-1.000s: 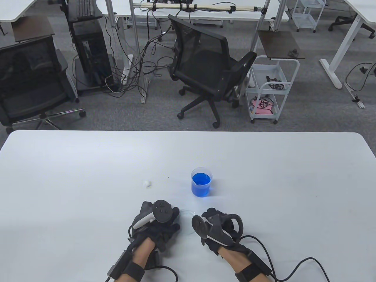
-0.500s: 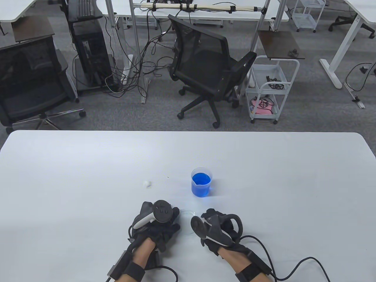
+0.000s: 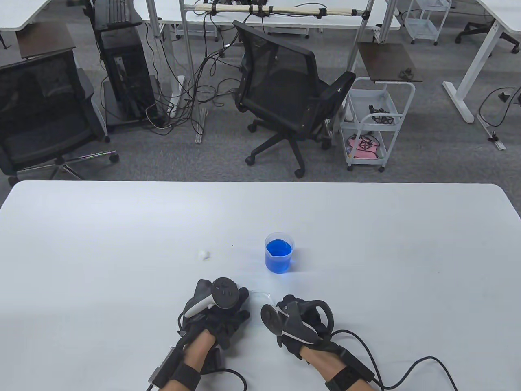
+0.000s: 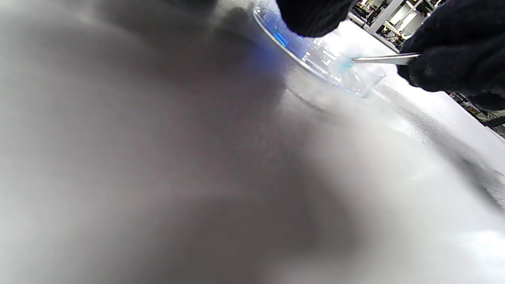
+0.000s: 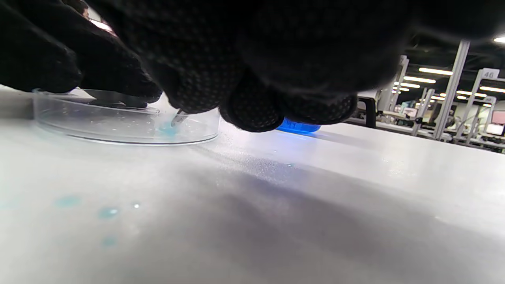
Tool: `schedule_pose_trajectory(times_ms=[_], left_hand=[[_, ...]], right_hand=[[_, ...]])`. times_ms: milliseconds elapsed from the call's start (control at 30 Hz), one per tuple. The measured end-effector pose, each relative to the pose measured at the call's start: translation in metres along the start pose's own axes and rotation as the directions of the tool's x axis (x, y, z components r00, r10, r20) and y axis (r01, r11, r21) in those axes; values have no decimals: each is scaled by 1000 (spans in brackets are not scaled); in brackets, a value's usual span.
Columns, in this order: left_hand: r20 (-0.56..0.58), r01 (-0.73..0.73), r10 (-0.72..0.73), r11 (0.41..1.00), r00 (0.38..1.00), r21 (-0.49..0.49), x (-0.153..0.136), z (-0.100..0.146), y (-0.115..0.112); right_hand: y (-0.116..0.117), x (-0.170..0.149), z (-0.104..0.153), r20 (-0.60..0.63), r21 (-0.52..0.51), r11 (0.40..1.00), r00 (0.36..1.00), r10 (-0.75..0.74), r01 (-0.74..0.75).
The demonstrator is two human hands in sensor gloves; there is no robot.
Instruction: Dip tweezers-held cotton tuft into dye solution and dot onto culture dish
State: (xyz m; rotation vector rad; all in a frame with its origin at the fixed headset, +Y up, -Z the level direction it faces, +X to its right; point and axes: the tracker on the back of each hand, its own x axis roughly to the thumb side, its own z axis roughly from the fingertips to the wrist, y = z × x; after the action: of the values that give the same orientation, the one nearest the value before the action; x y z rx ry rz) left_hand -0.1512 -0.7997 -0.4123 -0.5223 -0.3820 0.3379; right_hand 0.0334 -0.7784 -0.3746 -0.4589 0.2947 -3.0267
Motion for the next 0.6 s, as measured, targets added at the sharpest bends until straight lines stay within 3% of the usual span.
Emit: schedule_pose_trajectory(times_ms=[267,600], left_hand=[[-2,-4,4,1000,1000,-1,0,0,0],[-3,-1,1,1000,1000,-1,0,0,0]], right_hand=[[-27,-6,9,-6,-90,994,998,-69,68],[0,9,6,40,1,1000,999,-11,11]])
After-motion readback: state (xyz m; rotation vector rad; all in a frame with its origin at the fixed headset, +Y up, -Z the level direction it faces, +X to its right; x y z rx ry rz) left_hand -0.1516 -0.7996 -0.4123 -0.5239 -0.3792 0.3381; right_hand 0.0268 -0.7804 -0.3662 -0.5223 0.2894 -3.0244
